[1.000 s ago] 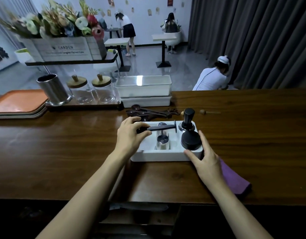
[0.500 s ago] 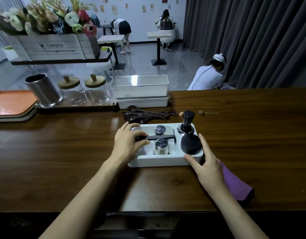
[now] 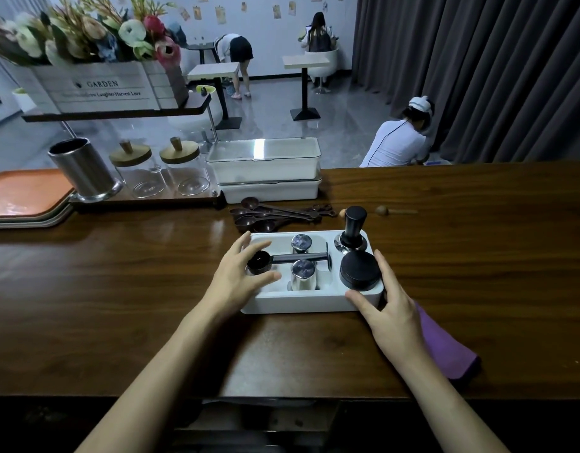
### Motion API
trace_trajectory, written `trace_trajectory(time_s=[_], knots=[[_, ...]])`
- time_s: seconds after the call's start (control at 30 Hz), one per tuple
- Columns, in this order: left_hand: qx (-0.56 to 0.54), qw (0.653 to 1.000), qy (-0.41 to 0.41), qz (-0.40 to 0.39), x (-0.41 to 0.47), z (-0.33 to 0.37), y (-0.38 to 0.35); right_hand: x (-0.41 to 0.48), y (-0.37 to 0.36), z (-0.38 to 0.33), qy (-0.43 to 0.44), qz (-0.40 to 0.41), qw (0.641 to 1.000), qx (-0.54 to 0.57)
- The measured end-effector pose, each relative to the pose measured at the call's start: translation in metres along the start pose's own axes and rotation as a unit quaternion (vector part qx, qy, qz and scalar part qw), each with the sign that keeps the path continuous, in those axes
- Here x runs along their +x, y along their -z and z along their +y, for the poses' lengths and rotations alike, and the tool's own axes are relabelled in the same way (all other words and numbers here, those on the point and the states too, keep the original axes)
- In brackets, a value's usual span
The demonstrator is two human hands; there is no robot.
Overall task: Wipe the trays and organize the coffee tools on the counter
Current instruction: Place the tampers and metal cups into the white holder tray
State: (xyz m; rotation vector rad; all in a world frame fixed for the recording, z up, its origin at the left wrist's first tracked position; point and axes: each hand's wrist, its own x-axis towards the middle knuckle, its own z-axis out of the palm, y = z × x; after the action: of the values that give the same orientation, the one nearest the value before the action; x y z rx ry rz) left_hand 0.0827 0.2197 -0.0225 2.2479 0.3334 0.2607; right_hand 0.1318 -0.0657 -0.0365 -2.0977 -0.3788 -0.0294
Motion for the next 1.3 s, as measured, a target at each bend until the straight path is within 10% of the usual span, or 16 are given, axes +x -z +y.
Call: trace_trajectory(time_s=[0.8,1.3], knots=[[-0.008,0.996,0.078,0.042,-0.059,0.004,0.006,0.040,0.028,0.001,-0.079,-0.184,0.979,0.026],[-0.091,0.993,0.048,0.059,-0.036,0.004,0.006,0.059,0.044,-0.003,-0.086,-0.142,0.982,0.094]])
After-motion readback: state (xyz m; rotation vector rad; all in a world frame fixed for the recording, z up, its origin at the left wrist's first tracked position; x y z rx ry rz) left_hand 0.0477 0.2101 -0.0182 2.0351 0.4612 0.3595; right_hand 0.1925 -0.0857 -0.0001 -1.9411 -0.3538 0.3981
